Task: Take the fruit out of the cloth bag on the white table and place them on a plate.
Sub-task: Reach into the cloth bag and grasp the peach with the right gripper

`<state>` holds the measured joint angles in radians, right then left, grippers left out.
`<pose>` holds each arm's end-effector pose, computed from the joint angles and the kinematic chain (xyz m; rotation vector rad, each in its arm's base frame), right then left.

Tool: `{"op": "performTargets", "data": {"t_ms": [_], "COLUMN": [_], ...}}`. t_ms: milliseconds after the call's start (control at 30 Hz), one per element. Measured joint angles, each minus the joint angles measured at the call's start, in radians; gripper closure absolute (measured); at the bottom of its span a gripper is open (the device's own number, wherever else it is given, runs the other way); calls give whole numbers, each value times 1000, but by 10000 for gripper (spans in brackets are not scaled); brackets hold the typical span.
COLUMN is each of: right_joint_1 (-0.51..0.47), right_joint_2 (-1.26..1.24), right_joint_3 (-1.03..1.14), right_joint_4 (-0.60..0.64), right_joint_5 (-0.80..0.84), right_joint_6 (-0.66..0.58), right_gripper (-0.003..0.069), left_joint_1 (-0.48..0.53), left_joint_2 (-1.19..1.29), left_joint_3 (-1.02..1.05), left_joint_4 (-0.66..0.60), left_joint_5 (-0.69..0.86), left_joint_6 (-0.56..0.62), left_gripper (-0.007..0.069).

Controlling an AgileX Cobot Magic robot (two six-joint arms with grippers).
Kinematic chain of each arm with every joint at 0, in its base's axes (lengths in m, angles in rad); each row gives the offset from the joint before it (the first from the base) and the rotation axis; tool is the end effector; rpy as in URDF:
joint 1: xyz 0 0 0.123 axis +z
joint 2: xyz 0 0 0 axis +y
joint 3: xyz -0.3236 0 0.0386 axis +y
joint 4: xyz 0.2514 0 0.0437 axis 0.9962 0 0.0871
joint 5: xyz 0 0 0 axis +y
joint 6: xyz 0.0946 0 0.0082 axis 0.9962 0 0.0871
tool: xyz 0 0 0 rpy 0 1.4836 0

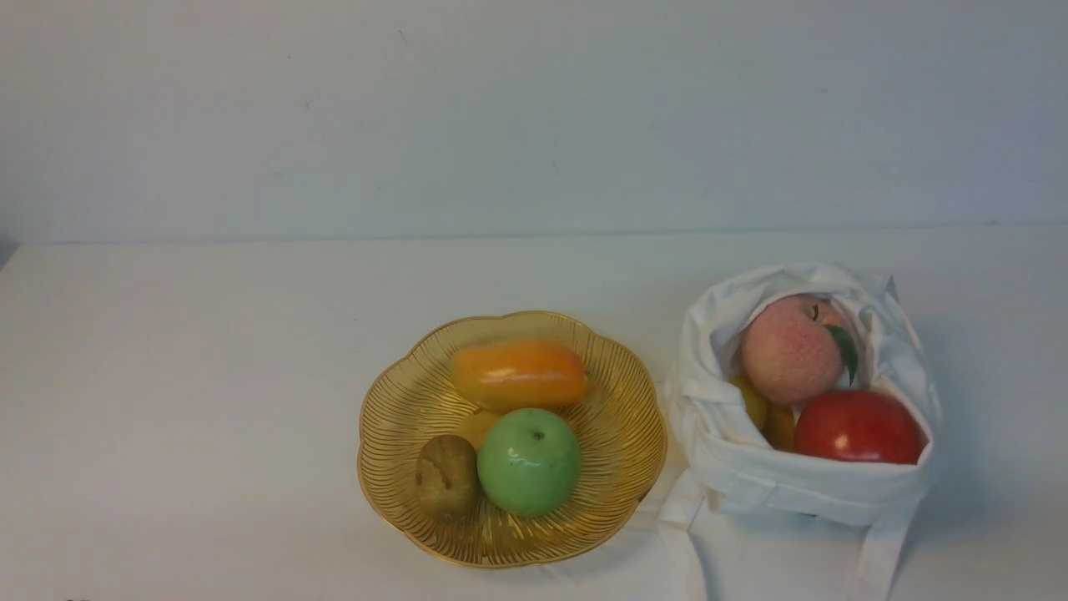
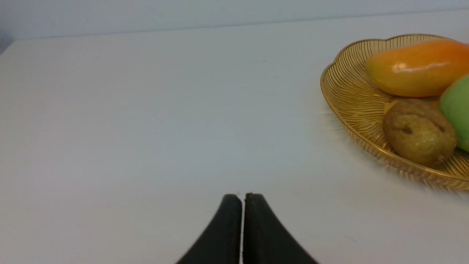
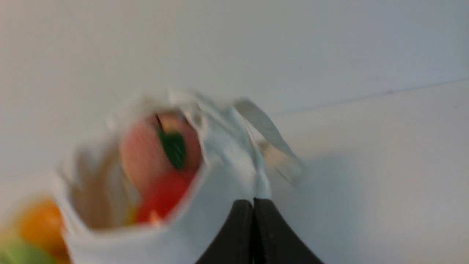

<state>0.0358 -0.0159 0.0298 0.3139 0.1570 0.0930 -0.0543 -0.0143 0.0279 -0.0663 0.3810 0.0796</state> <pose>0.0222 0.0054 0.1894 0.2667 1.6386 0.3741 0.0182 -0.0033 0.1685 0.0848 1.8757 -0.0481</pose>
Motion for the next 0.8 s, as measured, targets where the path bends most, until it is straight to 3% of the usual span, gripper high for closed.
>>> {"op": "performTargets", "data": {"t_ms": [67,133,300,567,667,800], "right_joint_1": [1,1,1,1,1,1], "right_joint_2": [0,0,0,0,40,278], "right_joint_3": [0,0,0,-63,-239,-482], "right_joint_4": [195,306,464,473,371,210], "right_joint_5": [-106,-157,-267,-286,-125,192], "right_joint_6": [65,84,15,3,-67,-155], "right_gripper": [669,669,669,669,669,669], "left_joint_1": [0,0,0,0,0,0], "left_joint_2": [0,0,0,0,0,0], "left_joint_3": [0,0,0,0,0,0], "left_joint_4": [0,0,0,0,0,0], "left_joint_5": [0,0,0,0,0,0], "left_joint_6": [0,0,0,0,0,0], "left_gripper": [632,632,632,632,632,632]}}
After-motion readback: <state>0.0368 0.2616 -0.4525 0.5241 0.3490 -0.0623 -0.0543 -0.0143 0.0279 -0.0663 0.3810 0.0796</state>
